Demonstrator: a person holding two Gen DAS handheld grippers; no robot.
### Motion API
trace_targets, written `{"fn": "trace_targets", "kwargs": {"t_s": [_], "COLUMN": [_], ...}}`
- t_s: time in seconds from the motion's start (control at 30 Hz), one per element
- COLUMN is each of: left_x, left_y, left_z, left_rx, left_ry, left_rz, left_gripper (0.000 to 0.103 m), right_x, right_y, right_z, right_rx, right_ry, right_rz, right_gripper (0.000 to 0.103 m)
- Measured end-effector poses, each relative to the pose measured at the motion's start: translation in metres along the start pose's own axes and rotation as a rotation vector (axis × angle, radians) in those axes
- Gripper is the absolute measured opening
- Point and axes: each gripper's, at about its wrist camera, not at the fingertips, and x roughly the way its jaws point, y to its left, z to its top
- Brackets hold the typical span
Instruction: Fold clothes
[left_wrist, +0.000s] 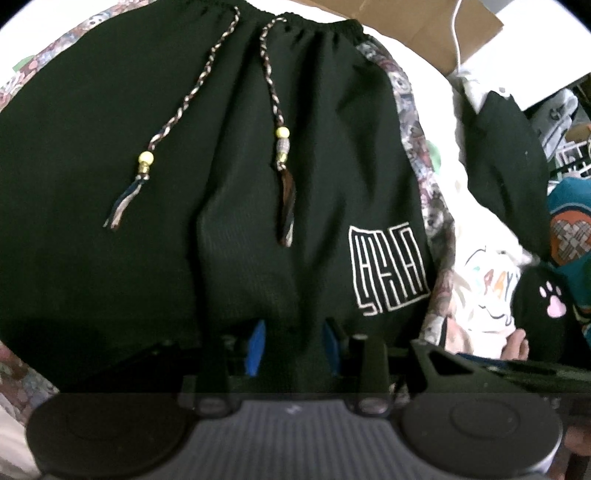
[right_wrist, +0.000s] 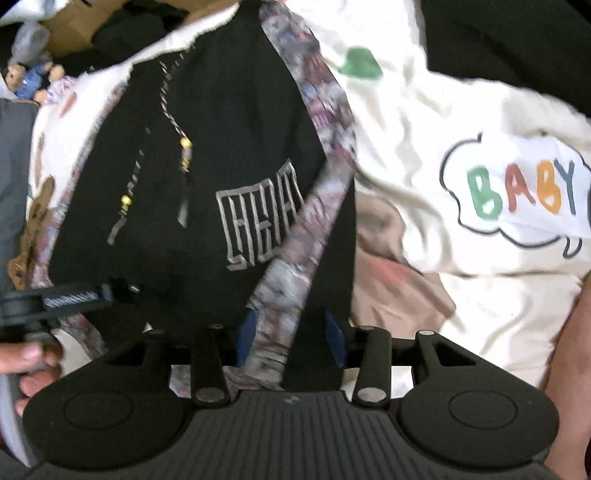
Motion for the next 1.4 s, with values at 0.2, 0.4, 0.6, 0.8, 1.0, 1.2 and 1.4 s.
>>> {"fn": "trace_targets", "kwargs": {"t_s": [0.2, 0.4, 0.6, 0.8, 1.0, 1.2, 1.4], "left_x": [-0.008, -0.016, -0.019, -0.029, -0.03, -0.023, -0.016], "left_y": [0.007, 0.016, 0.013, 0.011, 0.016, 0.022, 0.02], "left_z": [0.0, 0.003, 0.0, 0.001, -0.002, -0.008, -0.012], "left_rx": [-0.012, -0.024, -0.021, -0.018, -0.019, -0.025, -0.008], "left_ry": [-0.008, -0.019, -0.012, -0.02, -0.007, 0.031, 0.056], "left_rz": [0.015, 0.033, 0.026, 0.022, 0.046, 0.071, 0.077], "left_gripper": [0.037, 0.037, 0.037, 0.038, 0.04, 0.04, 0.04], "right_x": [0.022, 0.03, 0.021, -0.011, -0.045, -0.044, -0.041], "right_y": [0.004, 0.007, 0.003, -0.012, -0.048, -0.064, -0.076], "right_z": [-0.01, -0.013, -0.016, -0.014, -0.006, -0.004, 0.007], "right_rx": [0.041, 0.034, 0.022, 0.012, 0.025, -0.038, -0.066], "right_ry": [0.042, 0.056, 0.064, 0.043, 0.03, 0.041, 0.034], "right_rz": [-0.011, -0.034, -0.035, -0.118, -0.273, -0.391, -0.488], "right_gripper": [0.047, 0.022, 0.007, 0.007, 0.006, 0.005, 0.005]}}
